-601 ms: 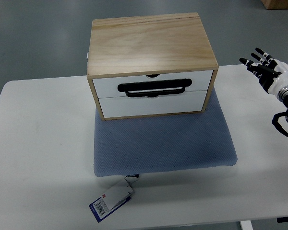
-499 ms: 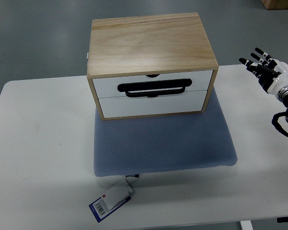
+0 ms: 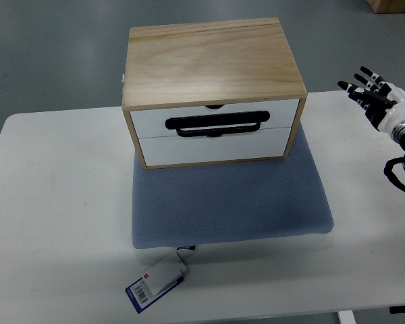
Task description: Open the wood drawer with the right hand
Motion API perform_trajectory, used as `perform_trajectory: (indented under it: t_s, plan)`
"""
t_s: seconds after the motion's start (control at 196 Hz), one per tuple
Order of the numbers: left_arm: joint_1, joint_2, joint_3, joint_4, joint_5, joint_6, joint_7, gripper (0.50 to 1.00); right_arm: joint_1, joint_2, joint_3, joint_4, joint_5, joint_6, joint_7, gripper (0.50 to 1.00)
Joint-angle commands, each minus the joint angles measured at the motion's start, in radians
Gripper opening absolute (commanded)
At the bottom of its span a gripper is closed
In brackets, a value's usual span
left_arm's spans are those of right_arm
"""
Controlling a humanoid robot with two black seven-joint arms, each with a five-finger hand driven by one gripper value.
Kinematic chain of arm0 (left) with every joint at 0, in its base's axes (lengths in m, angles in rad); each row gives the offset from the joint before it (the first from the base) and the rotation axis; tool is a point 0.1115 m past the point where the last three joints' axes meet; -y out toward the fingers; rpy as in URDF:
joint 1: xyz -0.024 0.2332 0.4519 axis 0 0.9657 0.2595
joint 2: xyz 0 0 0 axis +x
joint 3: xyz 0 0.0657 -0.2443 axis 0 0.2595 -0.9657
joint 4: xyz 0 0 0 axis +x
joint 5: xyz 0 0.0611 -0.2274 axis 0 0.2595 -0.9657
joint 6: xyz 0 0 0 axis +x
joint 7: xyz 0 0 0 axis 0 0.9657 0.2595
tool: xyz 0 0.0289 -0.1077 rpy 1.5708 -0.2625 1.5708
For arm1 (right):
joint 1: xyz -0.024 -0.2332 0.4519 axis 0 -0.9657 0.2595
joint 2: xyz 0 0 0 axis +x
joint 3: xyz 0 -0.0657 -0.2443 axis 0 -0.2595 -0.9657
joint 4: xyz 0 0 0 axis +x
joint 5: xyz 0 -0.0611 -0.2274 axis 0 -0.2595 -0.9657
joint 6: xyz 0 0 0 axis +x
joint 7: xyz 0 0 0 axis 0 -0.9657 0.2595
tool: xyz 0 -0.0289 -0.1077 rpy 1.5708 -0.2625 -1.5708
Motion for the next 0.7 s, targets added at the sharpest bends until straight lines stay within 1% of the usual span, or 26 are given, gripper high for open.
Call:
perform_trajectory:
  t_s: [0.0,0.697]
  plan:
    - [0.0,0.0,0.001,-0.001,0.0,0.0,0.0,1.0,0.0,0.001,0.0,-0.001,0.0,0.002,0.0,0.932]
    - [0.0,0.0,0.001,0.001,0.0,0.0,0.0,1.0,-0.002,0.011,-0.002,-0.002,0.0,0.011,0.0,0.932]
